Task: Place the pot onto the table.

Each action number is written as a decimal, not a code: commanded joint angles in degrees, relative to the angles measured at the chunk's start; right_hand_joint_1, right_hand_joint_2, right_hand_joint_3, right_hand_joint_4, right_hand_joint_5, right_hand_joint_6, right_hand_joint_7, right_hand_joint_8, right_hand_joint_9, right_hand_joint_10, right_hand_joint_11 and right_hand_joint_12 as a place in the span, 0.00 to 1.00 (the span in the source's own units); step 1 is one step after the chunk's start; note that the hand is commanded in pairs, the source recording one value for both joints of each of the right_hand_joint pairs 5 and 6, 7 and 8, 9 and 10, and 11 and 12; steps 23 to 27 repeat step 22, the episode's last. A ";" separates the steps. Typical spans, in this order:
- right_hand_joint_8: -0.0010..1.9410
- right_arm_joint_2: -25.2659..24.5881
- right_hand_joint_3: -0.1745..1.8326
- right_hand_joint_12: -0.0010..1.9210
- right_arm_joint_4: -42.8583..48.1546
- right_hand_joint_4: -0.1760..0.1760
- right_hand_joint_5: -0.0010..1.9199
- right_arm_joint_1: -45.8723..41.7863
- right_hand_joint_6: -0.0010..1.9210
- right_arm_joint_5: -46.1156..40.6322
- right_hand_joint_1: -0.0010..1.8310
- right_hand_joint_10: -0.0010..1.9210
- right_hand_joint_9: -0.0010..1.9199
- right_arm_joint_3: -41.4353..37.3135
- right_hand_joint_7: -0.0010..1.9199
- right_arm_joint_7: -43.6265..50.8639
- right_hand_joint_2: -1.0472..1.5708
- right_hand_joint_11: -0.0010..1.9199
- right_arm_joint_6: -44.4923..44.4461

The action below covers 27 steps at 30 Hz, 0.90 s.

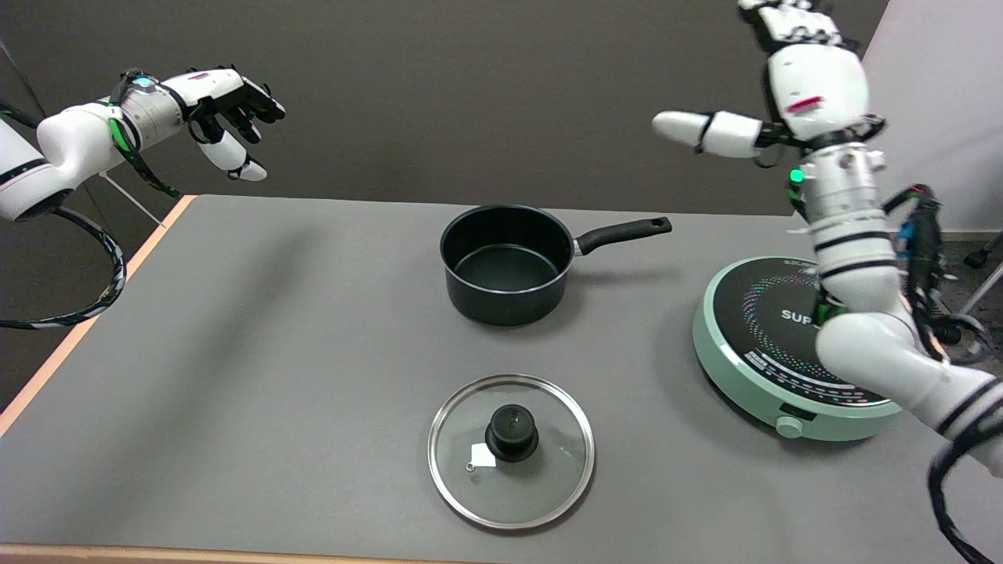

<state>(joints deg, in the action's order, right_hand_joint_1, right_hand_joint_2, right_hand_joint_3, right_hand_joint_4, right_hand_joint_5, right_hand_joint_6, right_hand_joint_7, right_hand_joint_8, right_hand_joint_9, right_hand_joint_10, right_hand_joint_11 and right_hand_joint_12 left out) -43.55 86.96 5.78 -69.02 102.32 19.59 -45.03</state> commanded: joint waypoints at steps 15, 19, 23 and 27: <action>0.09 2.93 0.00 0.09 5.13 0.00 0.09 -21.16 0.09 -6.87 0.14 0.09 0.09 -6.28 0.09 -72.29 1.00 0.09 -23.58; 0.08 2.74 0.00 0.08 5.03 0.00 0.08 -21.86 0.08 -6.92 0.14 0.08 0.08 -5.65 0.08 -73.16 1.00 0.08 -23.74; 0.07 2.53 0.00 0.07 5.78 0.00 0.07 -22.44 0.07 -6.76 0.12 0.07 0.07 -5.65 0.07 -73.34 1.00 0.07 -23.82; 0.07 2.53 0.00 0.07 5.78 0.00 0.07 -22.44 0.07 -6.76 0.12 0.07 0.07 -5.65 0.07 -73.34 1.00 0.07 -23.82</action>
